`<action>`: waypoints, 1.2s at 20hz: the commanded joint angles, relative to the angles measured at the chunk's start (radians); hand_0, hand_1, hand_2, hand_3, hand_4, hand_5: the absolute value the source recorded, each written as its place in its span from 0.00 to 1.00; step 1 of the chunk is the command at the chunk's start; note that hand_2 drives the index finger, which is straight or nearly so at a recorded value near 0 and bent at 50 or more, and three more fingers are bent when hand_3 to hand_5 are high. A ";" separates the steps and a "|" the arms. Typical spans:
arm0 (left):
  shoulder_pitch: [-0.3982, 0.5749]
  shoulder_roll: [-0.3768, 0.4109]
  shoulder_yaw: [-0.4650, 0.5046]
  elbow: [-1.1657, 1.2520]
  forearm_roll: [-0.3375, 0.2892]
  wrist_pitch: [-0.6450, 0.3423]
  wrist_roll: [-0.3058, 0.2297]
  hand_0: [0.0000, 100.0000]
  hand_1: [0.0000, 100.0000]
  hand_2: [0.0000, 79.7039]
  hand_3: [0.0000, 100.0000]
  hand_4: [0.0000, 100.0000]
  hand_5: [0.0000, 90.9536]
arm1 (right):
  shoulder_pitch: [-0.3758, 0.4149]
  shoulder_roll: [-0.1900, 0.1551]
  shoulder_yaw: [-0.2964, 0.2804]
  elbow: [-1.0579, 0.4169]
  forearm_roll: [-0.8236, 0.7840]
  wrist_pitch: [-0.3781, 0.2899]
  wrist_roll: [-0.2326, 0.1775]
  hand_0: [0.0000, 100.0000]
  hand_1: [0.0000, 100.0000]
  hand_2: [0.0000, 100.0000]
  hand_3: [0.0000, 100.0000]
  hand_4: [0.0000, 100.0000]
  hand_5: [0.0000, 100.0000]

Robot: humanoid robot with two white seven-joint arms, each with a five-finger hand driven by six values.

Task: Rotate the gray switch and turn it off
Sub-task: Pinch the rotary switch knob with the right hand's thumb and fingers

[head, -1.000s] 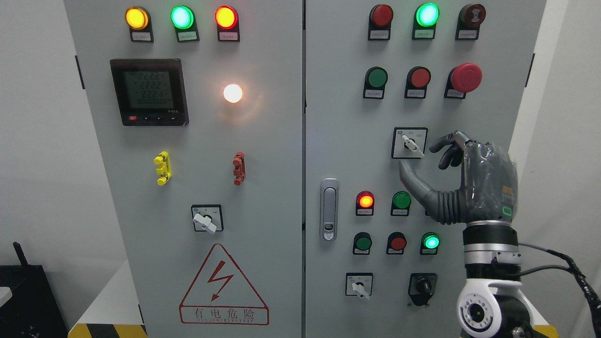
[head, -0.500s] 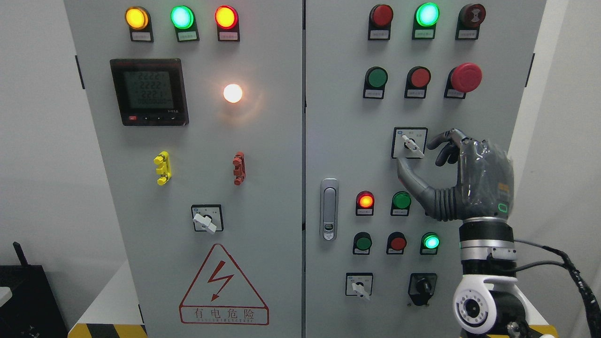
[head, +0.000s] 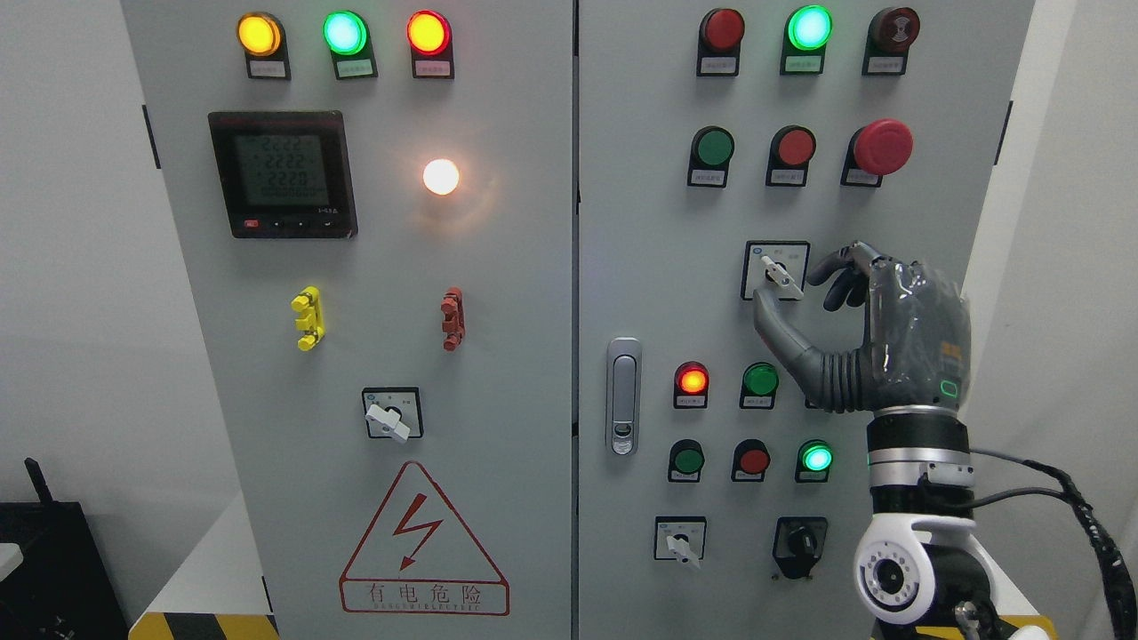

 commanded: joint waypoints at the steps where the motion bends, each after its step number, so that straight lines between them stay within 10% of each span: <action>1: 0.000 0.000 0.032 0.023 -0.008 0.001 0.005 0.12 0.39 0.00 0.00 0.00 0.00 | -0.011 0.002 0.004 0.022 0.000 0.007 0.000 0.15 0.38 0.56 0.78 0.78 0.96; 24: 0.000 0.000 0.032 0.023 -0.008 0.001 0.005 0.12 0.39 0.00 0.00 0.00 0.00 | -0.031 0.003 0.006 0.029 0.000 0.019 0.014 0.17 0.39 0.59 0.80 0.79 0.97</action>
